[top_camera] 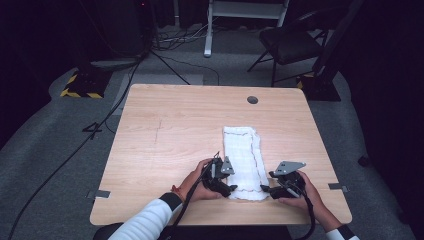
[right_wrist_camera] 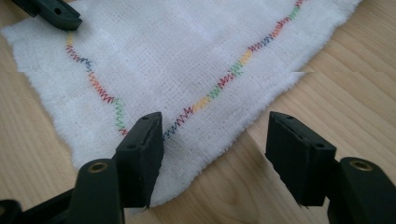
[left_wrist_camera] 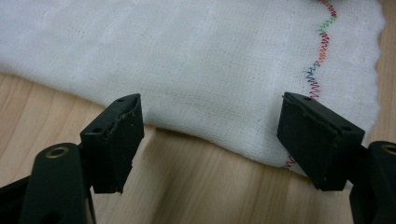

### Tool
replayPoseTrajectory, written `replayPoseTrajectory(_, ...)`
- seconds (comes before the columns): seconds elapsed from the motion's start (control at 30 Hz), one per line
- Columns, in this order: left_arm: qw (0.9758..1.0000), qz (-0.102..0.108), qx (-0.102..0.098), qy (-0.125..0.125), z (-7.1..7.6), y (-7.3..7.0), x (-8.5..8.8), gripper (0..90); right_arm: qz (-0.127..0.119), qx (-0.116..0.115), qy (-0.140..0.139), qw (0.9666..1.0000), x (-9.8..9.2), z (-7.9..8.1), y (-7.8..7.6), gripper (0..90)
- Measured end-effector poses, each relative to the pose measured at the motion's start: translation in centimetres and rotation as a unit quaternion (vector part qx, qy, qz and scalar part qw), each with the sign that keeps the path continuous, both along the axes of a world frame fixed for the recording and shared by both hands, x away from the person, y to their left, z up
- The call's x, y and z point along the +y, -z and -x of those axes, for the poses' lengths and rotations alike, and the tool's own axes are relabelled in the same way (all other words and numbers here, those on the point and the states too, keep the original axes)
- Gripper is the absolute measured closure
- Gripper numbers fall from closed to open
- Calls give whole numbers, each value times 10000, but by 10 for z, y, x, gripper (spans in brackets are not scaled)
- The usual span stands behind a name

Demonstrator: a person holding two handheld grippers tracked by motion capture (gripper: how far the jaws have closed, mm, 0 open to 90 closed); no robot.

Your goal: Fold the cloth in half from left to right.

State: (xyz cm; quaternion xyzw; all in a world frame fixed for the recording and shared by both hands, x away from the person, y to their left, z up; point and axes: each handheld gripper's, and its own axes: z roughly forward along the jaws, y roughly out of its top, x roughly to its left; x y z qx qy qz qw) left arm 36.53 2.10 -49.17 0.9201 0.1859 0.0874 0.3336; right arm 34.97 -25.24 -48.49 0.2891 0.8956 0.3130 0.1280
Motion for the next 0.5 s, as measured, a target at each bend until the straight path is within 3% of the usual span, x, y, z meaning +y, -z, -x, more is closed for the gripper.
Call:
replayPoseTrajectory(0.33, 9995, 199, 130, -224, 17, 4, 26, 236, -37, 108, -313, 9994, 18, 8, 0, 350)
replayPoseTrajectory(0.5, 9991, 127, 207, -356, 27, 2, 32, 238, -32, 57, -399, 9992, 17, 9, -3, 339)
